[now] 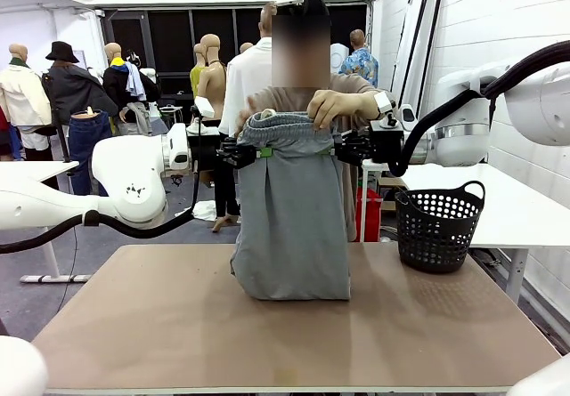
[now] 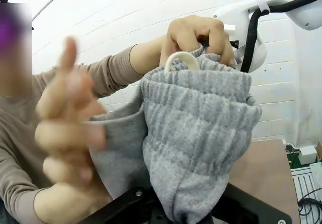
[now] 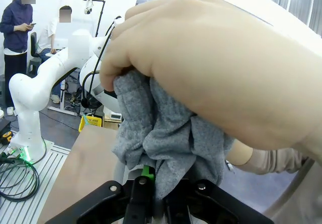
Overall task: Fold the training pants.
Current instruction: Release the ends of the Training pants and then grab the overlapped ends.
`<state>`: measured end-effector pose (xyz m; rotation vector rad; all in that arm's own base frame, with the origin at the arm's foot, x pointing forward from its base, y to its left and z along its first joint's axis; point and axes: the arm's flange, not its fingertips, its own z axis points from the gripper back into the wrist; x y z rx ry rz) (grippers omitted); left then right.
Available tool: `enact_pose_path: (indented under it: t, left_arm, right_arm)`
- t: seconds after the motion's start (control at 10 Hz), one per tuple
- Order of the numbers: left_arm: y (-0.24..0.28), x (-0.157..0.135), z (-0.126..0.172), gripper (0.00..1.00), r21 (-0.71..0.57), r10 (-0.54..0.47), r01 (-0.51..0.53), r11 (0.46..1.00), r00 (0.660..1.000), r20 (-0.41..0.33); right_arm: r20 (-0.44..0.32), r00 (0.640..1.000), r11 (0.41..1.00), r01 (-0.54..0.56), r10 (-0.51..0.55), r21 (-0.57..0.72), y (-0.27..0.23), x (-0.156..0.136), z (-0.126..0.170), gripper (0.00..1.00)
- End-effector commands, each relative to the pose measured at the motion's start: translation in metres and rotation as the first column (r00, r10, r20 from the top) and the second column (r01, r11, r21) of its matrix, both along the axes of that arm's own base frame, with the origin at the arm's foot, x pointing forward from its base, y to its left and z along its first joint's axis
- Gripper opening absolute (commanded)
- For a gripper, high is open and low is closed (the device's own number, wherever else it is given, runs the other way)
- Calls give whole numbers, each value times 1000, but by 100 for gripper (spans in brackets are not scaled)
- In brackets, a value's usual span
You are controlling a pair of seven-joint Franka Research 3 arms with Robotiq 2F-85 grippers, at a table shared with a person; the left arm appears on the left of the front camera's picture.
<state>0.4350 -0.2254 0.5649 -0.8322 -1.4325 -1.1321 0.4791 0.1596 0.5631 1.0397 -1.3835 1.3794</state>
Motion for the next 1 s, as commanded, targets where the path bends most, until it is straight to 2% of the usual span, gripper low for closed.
enact_pose_path:
  t: [0.0, 0.9]
  left_arm:
    - [-2, -1, 1, 0, -10, 19, -19, 1000, 1000, 2]
    - [-2, -1, 1, 0, -10, 19, -19, 1000, 1000, 2]
  right_arm:
    - [0, 1000, 1000, 1, -1, 4, 1, -1, 2, 0]
    - [0, 1000, 1000, 1, -1, 4, 1, -1, 2, 0]
